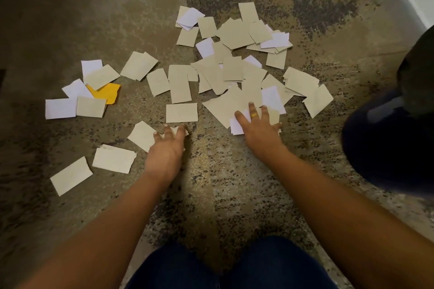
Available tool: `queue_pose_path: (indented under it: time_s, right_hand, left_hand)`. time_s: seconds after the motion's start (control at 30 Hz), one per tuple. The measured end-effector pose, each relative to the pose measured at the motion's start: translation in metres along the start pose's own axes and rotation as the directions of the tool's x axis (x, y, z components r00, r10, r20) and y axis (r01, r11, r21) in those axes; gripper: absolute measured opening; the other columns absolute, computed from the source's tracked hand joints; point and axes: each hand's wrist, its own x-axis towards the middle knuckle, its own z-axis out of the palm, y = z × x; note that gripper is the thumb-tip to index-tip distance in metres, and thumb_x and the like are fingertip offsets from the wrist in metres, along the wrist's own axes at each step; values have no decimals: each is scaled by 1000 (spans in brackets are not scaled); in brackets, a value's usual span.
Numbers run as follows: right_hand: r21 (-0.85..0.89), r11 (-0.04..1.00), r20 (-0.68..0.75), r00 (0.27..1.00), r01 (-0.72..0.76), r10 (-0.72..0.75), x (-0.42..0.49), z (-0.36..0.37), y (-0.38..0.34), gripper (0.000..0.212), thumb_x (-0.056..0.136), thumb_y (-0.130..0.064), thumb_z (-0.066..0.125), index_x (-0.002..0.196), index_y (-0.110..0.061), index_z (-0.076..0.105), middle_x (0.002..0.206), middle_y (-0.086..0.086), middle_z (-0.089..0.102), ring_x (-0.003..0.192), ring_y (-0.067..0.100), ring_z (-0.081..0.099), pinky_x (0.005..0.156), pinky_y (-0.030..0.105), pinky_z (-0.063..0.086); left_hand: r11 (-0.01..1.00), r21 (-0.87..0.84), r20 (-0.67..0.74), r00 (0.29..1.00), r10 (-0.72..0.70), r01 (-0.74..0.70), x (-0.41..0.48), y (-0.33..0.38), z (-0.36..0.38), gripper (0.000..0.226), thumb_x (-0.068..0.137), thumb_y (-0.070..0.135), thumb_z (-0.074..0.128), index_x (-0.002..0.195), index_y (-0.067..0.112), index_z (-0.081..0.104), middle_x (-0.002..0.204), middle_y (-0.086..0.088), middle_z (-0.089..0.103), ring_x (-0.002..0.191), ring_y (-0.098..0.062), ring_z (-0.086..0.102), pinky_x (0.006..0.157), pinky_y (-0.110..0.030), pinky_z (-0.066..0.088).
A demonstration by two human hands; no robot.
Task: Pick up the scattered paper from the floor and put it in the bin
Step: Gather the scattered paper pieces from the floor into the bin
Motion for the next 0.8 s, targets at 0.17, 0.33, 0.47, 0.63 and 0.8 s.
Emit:
queue_pose_path:
  time_s: [0.17,0.33,0.47,0.63,0.8]
  right_hand:
    - [-58,998,-93,996,3,-9,1,-7,0,55,93,0,42,140,-21,25,152,20,20,132,45,27,87,49,49]
    - [-39,998,-115,992,48,-52,-18,-14,-2,39,93,-4,43,130,-16,41,124,15,51,110,34,51,80,38,45]
    - [14,997,-60,995,81,-80,-47,-21,-3,36,93,-8,45,128,-16,44,121,14,54,108,33,55,79,38,47]
    - [62,998,-158,987,27,-17,-77,-56,2,46,92,-1,40,133,-21,42,121,13,55,108,33,56,82,38,47]
    - [96,994,-372,928,51,-12,-115,-117,9,46,92,-3,42,134,-23,40,134,8,46,114,32,52,81,38,47]
  left_hand:
    - [998,5,-52,997,56,-56,2,-11,-10,63,90,-6,37,146,19,21,141,-19,42,116,-38,52,88,-43,47]
    - [998,-31,30,998,57,-56,-2,-4,-24,55,89,-7,40,139,14,34,117,-21,59,105,-36,59,83,-40,48]
    - [996,-36,74,994,79,-77,-26,0,-38,57,88,-5,43,140,16,32,118,-20,60,108,-36,58,84,-39,47]
    - [984,-87,-93,985,145,-153,-56,10,-83,69,83,-12,39,143,21,28,115,-18,61,105,-37,58,82,-41,47]
    - [947,-113,-359,901,244,-302,-89,39,-151,73,83,-12,36,146,23,23,123,-16,57,101,-38,56,71,-37,41]
